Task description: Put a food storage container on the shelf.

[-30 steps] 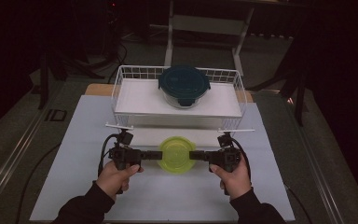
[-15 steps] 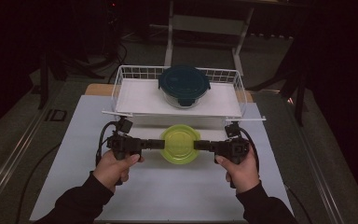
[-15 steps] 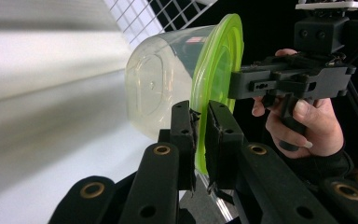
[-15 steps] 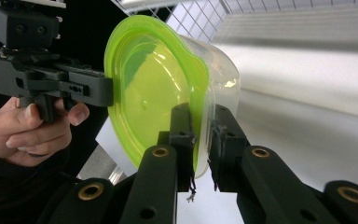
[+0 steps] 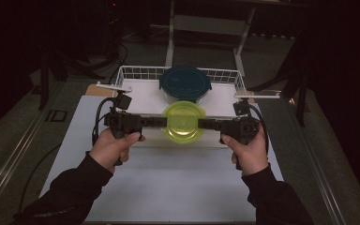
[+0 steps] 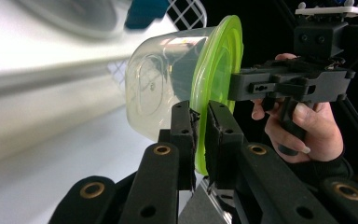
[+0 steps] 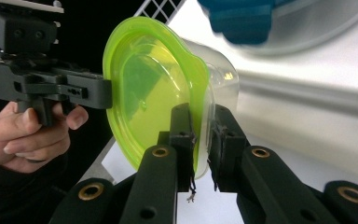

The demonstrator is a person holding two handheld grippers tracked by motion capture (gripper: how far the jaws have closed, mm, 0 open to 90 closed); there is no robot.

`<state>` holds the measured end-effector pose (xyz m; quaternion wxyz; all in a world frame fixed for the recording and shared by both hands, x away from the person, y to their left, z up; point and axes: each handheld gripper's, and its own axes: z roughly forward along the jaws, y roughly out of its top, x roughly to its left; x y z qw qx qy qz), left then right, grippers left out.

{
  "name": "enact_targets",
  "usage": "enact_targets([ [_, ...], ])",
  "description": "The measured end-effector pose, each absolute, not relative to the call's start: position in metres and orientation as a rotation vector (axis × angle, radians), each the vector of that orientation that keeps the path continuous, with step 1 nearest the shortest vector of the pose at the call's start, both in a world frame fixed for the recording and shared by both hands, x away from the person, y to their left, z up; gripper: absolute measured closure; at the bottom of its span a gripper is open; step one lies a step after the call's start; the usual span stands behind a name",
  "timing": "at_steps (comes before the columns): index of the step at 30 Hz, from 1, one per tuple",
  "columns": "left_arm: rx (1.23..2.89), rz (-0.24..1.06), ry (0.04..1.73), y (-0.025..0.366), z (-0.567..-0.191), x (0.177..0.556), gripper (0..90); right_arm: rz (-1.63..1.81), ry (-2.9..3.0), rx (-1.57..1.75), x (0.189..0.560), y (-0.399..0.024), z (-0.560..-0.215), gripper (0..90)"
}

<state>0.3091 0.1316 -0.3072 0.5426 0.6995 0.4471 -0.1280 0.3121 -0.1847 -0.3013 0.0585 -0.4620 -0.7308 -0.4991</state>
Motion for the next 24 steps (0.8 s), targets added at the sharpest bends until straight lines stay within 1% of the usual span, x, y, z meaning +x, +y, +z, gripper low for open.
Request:
enact_targets([
  [6, 1.658, -0.271, 1.055, 0.130, -0.285, 0.321, 81.6, -1.555, -2.227, -1.400, 0.324, -0.185, -0.279, 80.8],
  [16, 1.644, -0.239, 1.055, 0.128, -0.257, 0.343, 81.6, -1.605, -2.217, -1.430, 0.345, -0.184, -0.252, 80.8],
  [23, 1.632, -0.242, 1.060, 0.127, -0.248, 0.361, 81.6, -1.626, -2.202, -1.450, 0.359, -0.185, -0.240, 80.8],
  [24, 1.628, -0.250, 1.067, 0.127, -0.248, 0.368, 81.6, -1.621, -2.207, -1.464, 0.364, -0.184, -0.238, 80.8],
])
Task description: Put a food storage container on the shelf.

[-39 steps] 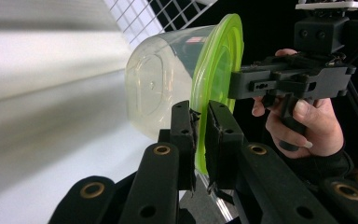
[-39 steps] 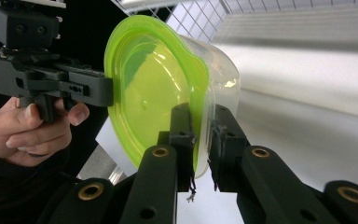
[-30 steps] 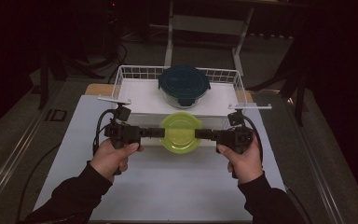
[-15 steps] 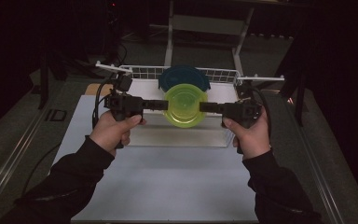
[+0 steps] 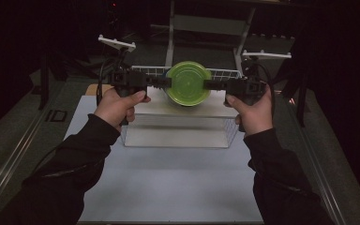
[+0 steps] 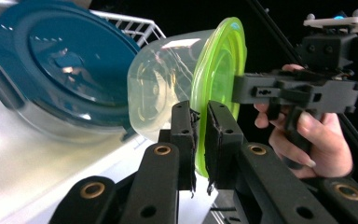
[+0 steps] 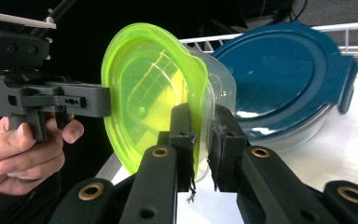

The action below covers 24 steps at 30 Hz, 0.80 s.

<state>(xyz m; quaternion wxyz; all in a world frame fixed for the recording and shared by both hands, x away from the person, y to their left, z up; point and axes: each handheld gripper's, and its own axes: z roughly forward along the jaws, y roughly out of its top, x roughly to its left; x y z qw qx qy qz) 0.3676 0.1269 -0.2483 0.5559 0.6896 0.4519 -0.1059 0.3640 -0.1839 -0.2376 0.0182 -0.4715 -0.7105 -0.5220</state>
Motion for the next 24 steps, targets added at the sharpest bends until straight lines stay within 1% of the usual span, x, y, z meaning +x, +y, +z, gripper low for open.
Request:
enact_targets([
  [5, 1.600, -0.261, 1.084, 0.125, -0.249, 0.382, 81.5, -1.609, -2.205, -1.493, 0.380, -0.185, -0.233, 80.8],
  [13, 1.581, -0.275, 1.139, 0.122, -0.258, 0.402, 81.3, -1.557, -2.191, -1.548, 0.401, -0.183, -0.238, 80.8],
  [24, 1.557, -0.310, 1.171, 0.123, -0.262, 0.416, 80.6, -1.516, -2.168, -1.562, 0.415, -0.183, -0.240, 80.4],
])
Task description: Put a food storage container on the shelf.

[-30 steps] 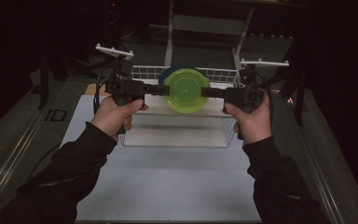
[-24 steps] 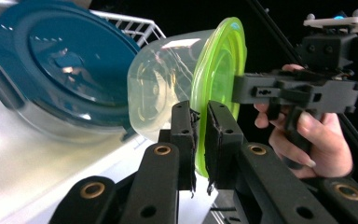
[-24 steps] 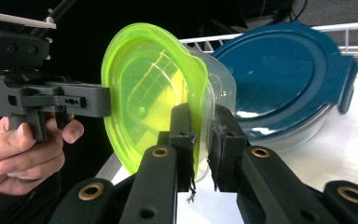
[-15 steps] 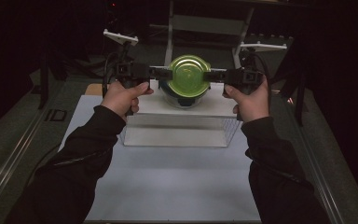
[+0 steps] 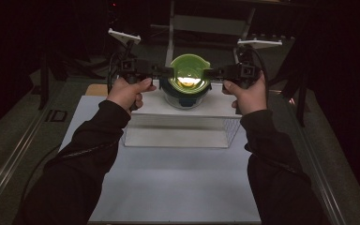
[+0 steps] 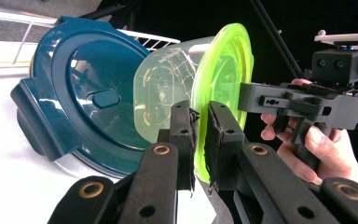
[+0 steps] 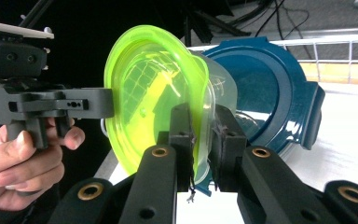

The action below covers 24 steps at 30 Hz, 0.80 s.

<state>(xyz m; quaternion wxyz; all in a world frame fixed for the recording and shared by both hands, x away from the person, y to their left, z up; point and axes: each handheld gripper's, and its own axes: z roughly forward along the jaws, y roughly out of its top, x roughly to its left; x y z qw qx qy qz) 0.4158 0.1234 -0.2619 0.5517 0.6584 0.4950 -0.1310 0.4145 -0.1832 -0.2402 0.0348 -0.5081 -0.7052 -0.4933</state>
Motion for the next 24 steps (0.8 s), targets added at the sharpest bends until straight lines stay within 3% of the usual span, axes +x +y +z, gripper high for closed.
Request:
enact_targets([
  [16, 1.491, -0.305, 1.220, 0.123, -0.266, 0.433, 77.2, -1.505, -2.101, -1.652, 0.436, -0.180, -0.240, 77.2],
  [24, 1.467, -0.313, 1.249, 0.121, -0.272, 0.441, 70.8, -1.506, -2.032, -1.692, 0.447, -0.179, -0.245, 74.5],
])
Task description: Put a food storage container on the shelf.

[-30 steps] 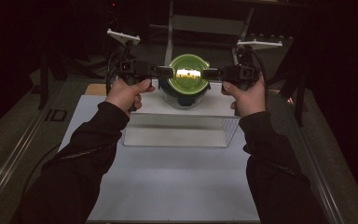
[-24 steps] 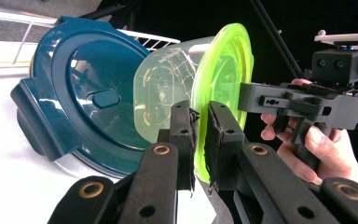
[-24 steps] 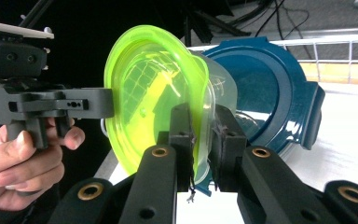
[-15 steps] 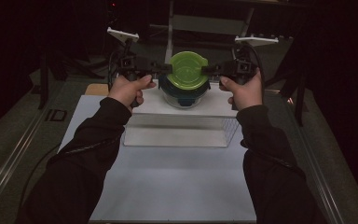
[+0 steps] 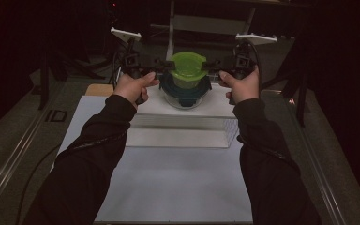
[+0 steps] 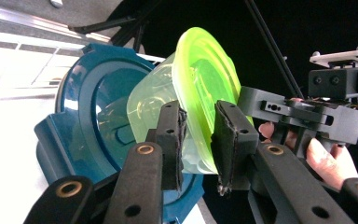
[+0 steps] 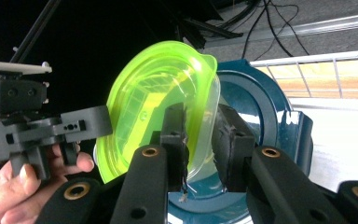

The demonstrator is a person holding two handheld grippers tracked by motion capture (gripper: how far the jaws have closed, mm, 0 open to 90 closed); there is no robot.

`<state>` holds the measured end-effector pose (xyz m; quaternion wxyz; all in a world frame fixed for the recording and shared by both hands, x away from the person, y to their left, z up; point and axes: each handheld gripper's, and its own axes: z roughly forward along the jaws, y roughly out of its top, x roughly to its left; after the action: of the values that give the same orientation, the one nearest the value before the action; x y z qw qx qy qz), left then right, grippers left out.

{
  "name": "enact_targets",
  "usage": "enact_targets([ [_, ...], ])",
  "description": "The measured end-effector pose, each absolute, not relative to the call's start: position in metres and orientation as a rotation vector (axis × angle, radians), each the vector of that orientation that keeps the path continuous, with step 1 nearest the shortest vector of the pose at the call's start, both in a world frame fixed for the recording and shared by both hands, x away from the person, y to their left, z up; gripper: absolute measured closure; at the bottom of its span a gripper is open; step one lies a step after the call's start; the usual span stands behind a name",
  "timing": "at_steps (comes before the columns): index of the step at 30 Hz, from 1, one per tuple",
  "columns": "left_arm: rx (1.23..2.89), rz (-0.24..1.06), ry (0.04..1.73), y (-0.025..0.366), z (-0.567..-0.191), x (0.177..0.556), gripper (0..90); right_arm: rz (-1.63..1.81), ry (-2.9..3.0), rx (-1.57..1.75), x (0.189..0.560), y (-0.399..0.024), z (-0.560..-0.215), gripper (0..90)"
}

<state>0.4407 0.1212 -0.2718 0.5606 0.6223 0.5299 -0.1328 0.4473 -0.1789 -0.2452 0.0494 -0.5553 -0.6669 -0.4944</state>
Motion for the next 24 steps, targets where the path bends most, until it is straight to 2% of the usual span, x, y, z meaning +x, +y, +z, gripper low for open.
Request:
enact_targets([
  [4, 1.467, -0.298, 1.249, 0.119, -0.273, 0.443, 67.4, -1.502, -2.027, -1.698, 0.449, -0.178, -0.245, 74.3],
  [6, 1.471, -0.297, 1.249, 0.118, -0.273, 0.444, 61.4, -1.505, -2.029, -1.691, 0.450, -0.179, -0.246, 68.8],
  [9, 1.477, -0.285, 1.246, 0.117, -0.272, 0.444, 57.9, -1.527, -2.031, -1.672, 0.451, -0.179, -0.246, 57.7],
  [11, 1.475, -0.270, 1.252, 0.118, -0.271, 0.443, 51.3, -1.540, -2.046, -1.668, 0.451, -0.179, -0.245, 53.0],
  [14, 1.463, -0.259, 1.236, 0.121, -0.268, 0.441, 49.8, -1.565, -2.073, -1.655, 0.450, -0.179, -0.243, 44.4],
  [16, 1.444, -0.247, 1.200, 0.124, -0.264, 0.436, 45.6, -1.591, -2.076, -1.649, 0.449, -0.182, -0.241, 39.4],
  [19, 1.458, -0.236, 1.097, 0.127, -0.262, 0.429, 33.6, -1.634, -2.085, -1.601, 0.443, -0.187, -0.239, 28.9],
  [22, 1.491, -0.199, 1.061, 0.125, -0.261, 0.419, 30.9, -1.660, -2.124, -1.561, 0.435, -0.190, -0.238, 26.6],
  [24, 1.492, -0.191, 1.018, 0.125, -0.261, 0.413, 24.2, -1.667, -2.163, -1.534, 0.429, -0.190, -0.237, 24.8],
])
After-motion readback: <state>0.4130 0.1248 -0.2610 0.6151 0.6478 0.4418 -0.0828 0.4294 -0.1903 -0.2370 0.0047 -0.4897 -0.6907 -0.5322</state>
